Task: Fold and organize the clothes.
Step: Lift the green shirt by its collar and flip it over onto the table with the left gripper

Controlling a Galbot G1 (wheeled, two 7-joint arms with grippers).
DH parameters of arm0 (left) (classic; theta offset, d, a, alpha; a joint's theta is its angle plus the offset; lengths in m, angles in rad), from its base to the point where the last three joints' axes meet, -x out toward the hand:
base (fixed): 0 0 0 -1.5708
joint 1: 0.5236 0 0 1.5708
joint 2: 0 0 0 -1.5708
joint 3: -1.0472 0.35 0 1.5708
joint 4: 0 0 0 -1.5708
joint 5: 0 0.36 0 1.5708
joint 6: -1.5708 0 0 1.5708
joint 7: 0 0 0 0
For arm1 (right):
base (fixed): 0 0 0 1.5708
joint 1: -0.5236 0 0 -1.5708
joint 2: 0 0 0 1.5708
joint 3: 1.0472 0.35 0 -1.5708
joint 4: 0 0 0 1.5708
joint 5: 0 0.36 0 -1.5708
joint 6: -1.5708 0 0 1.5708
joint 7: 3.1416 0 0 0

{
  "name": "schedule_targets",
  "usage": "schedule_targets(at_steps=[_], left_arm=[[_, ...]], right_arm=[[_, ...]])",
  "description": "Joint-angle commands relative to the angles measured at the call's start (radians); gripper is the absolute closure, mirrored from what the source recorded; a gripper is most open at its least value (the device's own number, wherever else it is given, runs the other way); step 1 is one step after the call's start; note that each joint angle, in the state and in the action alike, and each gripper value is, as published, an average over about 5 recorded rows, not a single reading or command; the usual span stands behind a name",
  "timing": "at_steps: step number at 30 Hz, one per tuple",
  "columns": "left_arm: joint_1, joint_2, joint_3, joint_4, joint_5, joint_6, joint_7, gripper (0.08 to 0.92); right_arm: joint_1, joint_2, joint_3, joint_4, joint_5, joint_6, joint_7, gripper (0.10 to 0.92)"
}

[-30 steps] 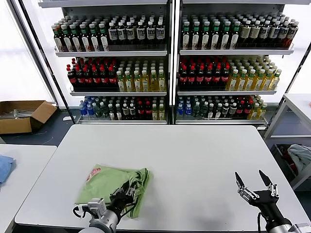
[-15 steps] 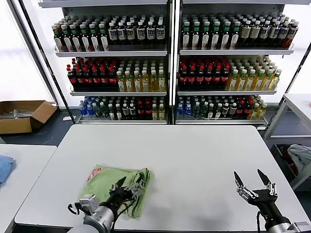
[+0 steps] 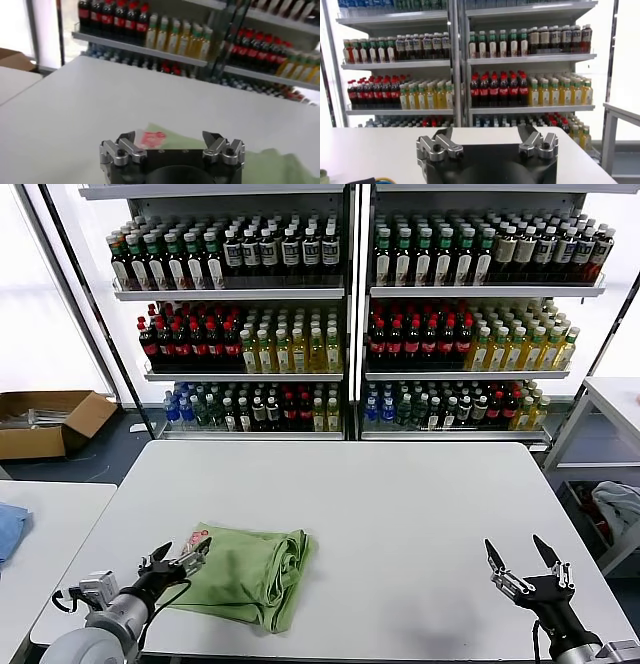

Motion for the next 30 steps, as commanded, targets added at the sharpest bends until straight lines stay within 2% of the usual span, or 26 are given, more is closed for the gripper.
schedule_targets(at_steps=[1, 18, 21, 30], left_arm=[[-0.016, 0.035, -0.079, 0.163, 0.04, 0.0, 0.08, 0.177], [-0.029, -0.033, 0.006, 0.154, -0.009, 0.001, 0.076, 0.189], [-0.029, -0.042, 0.019, 0.152, -0.012, 0.001, 0.075, 0.237], [-0.028, -0.065, 0.038, 0.157, -0.015, 0.0, 0.072, 0.489]], right_arm=[[0.0, -0.003, 0.003, -0.001, 0.005, 0.0, 0.0, 0.203], [0.014, -0.01, -0.005, -0.016, 0.005, -0.002, 0.001, 0.203], [0.014, -0.009, -0.005, -0.018, 0.006, -0.001, 0.0, 0.203], [0.011, -0.008, -0.003, -0.017, 0.006, -0.001, 0.0, 0.203]])
